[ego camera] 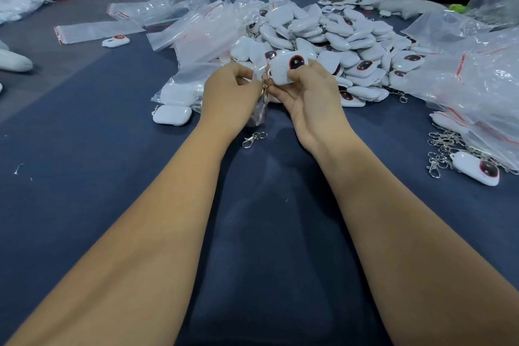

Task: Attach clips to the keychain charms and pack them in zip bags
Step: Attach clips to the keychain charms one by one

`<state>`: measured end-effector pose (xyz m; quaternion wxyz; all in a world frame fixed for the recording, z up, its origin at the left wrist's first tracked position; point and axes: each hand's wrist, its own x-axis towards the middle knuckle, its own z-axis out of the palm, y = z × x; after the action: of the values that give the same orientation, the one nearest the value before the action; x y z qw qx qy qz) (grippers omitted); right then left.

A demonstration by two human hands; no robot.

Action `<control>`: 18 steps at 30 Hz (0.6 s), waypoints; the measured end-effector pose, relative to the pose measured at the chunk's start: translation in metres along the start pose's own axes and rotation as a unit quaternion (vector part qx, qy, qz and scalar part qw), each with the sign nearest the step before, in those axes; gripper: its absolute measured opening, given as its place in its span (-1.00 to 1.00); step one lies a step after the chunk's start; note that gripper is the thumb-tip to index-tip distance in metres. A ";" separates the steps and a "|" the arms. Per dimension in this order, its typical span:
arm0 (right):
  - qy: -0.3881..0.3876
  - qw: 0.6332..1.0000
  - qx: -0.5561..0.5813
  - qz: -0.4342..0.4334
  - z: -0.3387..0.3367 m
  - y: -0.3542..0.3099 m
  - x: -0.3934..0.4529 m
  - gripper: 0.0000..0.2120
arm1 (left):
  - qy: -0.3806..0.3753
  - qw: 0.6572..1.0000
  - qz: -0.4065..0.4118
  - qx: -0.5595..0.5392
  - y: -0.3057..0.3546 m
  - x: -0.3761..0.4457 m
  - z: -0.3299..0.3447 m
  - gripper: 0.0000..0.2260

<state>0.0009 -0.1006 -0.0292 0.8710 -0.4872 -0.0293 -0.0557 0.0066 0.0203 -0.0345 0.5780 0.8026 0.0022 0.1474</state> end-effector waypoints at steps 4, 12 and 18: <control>0.003 0.994 -0.108 -0.029 0.002 0.006 0.000 -0.83 | 0.025 0.998 0.000 -0.052 0.004 -0.001 -0.001 -0.91; -0.056 0.903 -0.391 -0.168 0.001 0.010 -0.007 -0.81 | 0.055 0.993 0.044 -0.100 0.008 -0.002 -0.003 -0.84; -0.069 0.892 -0.433 -0.111 0.003 0.015 -0.009 -0.64 | 0.079 0.986 0.057 -0.133 0.009 -0.002 -0.004 -0.85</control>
<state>-0.0061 -0.0901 -0.0410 0.5574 -0.8124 -0.1161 -0.1256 0.0025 0.0203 -0.0251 0.6680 0.7036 -0.0176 0.2418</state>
